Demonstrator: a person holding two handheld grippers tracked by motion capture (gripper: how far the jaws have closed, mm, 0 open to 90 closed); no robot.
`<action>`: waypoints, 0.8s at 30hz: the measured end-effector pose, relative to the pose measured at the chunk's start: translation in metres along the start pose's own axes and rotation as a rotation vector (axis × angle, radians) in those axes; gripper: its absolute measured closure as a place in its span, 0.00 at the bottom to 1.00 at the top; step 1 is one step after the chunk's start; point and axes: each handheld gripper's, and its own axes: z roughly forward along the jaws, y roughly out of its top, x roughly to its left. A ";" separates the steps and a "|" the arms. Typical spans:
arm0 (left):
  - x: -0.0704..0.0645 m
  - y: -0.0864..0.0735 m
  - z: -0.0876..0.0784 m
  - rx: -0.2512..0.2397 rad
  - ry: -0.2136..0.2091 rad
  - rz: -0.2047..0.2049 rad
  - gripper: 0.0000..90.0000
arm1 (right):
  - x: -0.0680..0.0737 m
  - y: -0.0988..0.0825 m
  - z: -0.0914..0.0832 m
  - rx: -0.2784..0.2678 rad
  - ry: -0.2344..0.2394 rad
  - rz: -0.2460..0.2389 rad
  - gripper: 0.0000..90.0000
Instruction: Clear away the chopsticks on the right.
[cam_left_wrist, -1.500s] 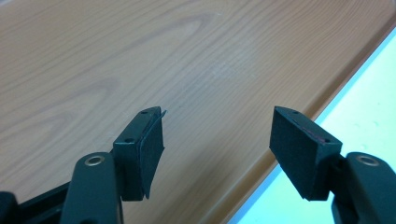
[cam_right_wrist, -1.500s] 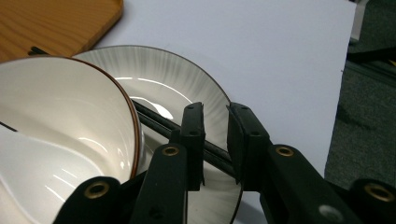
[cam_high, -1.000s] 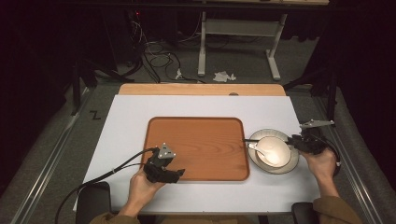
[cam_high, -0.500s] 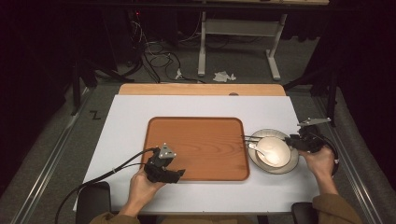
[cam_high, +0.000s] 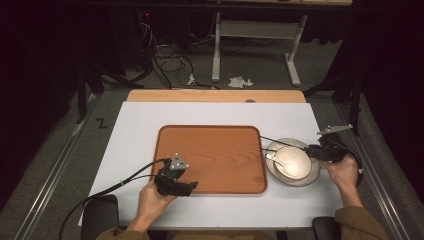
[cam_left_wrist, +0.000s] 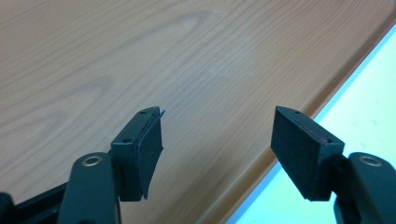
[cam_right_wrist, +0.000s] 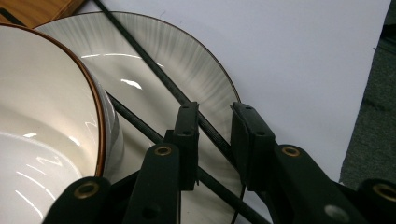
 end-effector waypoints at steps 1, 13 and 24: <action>0.000 0.000 0.000 -0.001 0.000 0.000 0.37 | 0.000 0.000 0.001 0.001 0.006 0.000 0.83; 0.000 0.000 0.000 0.002 0.001 0.000 0.37 | -0.001 -0.003 0.002 0.011 0.002 -0.011 0.94; 0.000 0.000 0.001 0.005 0.001 -0.002 0.37 | 0.002 -0.002 -0.002 -0.010 -0.005 -0.024 0.96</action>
